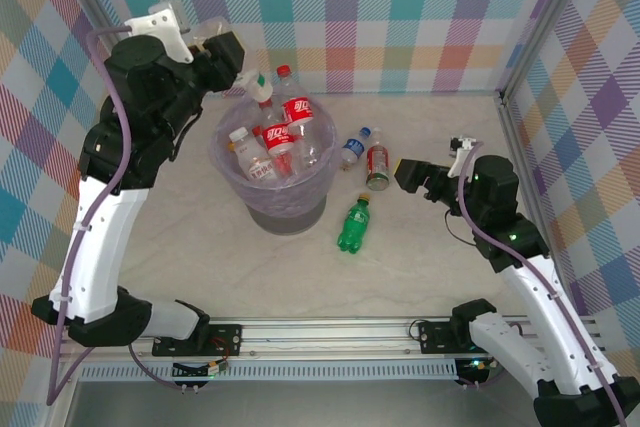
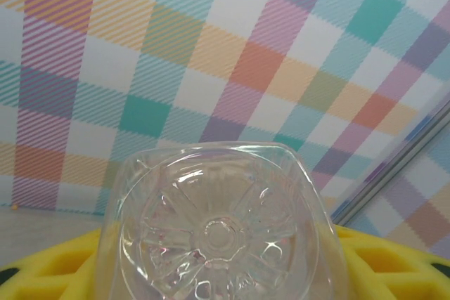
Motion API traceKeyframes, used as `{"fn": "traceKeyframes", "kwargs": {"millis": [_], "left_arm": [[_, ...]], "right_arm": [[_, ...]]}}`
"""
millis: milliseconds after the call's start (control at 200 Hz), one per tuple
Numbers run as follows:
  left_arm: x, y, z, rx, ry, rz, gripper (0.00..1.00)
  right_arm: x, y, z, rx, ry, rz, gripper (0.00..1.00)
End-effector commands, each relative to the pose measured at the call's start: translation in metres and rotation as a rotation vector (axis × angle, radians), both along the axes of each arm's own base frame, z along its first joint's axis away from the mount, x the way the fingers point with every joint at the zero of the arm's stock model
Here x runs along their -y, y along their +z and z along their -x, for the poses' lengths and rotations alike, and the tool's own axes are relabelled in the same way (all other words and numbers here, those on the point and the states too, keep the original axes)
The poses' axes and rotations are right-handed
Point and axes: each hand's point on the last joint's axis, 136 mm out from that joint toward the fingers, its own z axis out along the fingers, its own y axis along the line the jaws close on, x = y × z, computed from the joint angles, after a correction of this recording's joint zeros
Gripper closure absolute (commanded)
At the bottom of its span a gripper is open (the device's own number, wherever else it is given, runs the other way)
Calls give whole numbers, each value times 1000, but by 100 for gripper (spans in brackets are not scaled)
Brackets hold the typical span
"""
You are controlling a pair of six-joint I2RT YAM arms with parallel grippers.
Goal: Put the plastic bottles in the bin
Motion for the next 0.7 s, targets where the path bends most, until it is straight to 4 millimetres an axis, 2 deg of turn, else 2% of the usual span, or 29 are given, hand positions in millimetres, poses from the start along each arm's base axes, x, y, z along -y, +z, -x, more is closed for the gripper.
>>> {"fn": "traceKeyframes", "kwargs": {"millis": [0, 75, 205, 545, 695], "left_arm": [[17, -79, -20, -171, -53, -156, 77], [25, -96, -17, -200, -98, -159, 83], [38, -128, -8, -263, -167, -174, 83], [38, -194, 6, -395, -197, -198, 82], [44, -212, 9, -430, -232, -189, 83]], "right_arm": [[-5, 17, 2, 41, 35, -27, 1], [-6, 13, 3, 27, 44, -24, 1], [-4, 6, 0, 12, 29, -13, 1], [-17, -17, -20, -91, 68, -4, 2], [-17, -22, -24, -109, 58, -7, 2]]}}
